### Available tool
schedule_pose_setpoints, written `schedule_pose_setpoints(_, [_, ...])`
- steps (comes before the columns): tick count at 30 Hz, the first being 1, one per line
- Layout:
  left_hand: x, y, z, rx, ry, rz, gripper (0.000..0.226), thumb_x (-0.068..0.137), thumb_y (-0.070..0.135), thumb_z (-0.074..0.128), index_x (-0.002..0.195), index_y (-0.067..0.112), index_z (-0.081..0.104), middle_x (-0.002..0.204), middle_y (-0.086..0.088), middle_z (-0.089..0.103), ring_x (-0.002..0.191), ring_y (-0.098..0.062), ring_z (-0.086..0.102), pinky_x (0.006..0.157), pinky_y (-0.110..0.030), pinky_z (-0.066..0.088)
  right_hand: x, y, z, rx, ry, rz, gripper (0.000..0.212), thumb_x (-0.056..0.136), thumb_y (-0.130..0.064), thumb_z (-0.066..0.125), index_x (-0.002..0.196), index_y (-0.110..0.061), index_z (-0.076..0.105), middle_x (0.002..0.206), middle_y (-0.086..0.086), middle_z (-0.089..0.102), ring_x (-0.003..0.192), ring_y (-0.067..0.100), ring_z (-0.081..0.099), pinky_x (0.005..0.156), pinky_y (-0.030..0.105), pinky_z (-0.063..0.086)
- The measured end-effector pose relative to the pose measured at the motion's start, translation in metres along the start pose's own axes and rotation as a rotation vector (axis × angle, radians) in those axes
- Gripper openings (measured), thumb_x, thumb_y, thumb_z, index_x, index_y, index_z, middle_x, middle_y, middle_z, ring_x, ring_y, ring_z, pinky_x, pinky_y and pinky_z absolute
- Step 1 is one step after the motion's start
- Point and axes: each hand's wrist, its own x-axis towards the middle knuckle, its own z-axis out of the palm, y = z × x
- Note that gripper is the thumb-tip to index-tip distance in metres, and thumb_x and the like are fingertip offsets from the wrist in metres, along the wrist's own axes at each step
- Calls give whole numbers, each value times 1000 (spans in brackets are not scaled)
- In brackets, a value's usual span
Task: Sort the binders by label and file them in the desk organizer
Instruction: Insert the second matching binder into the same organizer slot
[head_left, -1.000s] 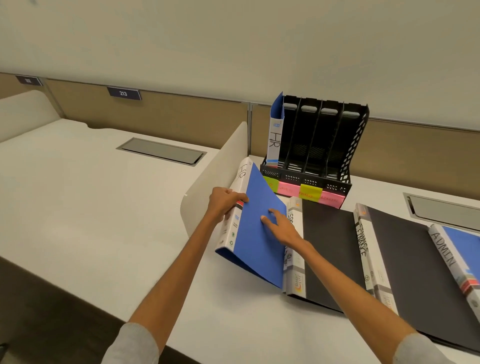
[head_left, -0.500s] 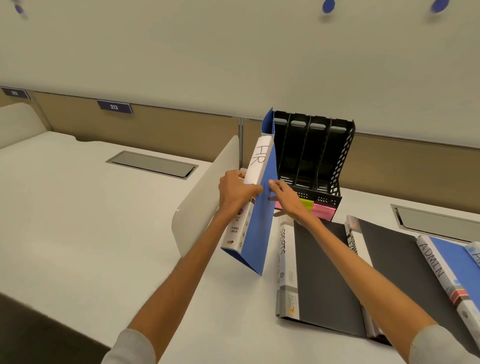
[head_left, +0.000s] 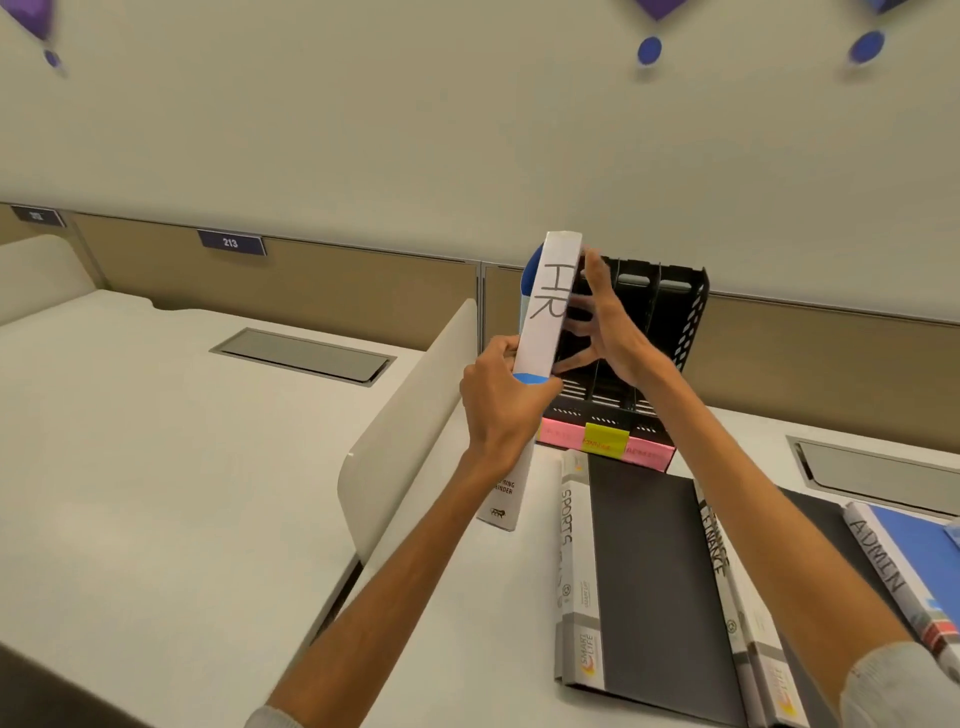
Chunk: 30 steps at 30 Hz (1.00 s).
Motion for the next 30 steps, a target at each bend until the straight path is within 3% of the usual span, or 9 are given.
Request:
schedule_pose_setpoints(2, [-4,-1,10,-8,19,1,62,73,37,84,122,13,54,120,-5,66,100,-23,68,84,-17,49,3,-18,-5,-41,10,-67,118,53,-96,46,151,-45,5,162,7,18,141,43,31,65,56,59])
schedule_pose_setpoints(4, [-9,-2,21,-28,45,21,63,73,36,84,123,14,53,122,-4,66,100,-22,68,82,-14,47,7,-33,-11,-128,30,-141,92,77,-80,46,150,-48,2,163,7,10,141,46,27,62,52,60])
schedule_pose_setpoints(6, [-12,-2,33,-52,61,37,64,72,34,84,124,14,52,123,-4,65,100,-22,68,84,-18,52,13,-44,-16,-268,51,-175,72,92,-62,48,150,-48,9,160,11,19,137,43,35,63,51,61])
schedule_pose_setpoints(8, [-14,-3,44,-59,70,38,65,74,33,84,126,14,51,125,-4,64,101,-22,67,84,-15,49,20,-49,-20,-405,79,-172,61,92,-57,53,146,-41,30,151,12,38,130,35,47,64,49,61])
schedule_pose_setpoints(11, [-14,-7,61,-69,77,21,66,75,32,83,130,15,50,126,-5,64,103,-24,67,84,-17,50,28,-46,-20,-439,204,-223,41,88,-49,65,120,-24,65,115,3,64,100,24,66,62,33,61])
schedule_pose_setpoints(15, [-10,-10,80,-35,101,41,70,75,34,83,134,15,50,124,-5,66,100,-23,69,86,-22,52,40,-35,-28,-472,360,-347,13,86,-26,71,95,-16,71,92,-7,67,76,7,63,60,16,49])
schedule_pose_setpoints(21, [-4,-14,91,-195,40,69,72,79,34,80,139,22,41,131,0,60,101,-6,60,79,5,38,54,-42,-30,-511,422,-400,10,82,-20,66,84,-17,75,84,-8,71,70,4,63,60,16,50])
schedule_pose_setpoints(26, [5,-20,91,-300,43,120,71,79,31,80,139,20,43,129,0,62,97,7,59,81,-2,46,62,-51,-26,-523,477,-438,10,82,-20,66,83,-17,76,81,-9,70,73,5,64,61,12,48])
schedule_pose_setpoints(30, [23,-16,88,-328,55,166,71,79,31,81,138,17,44,126,-2,65,99,1,63,81,-3,47,65,-66,-24,-508,510,-516,12,80,-21,65,81,-18,77,77,-12,70,70,0,64,63,11,51])
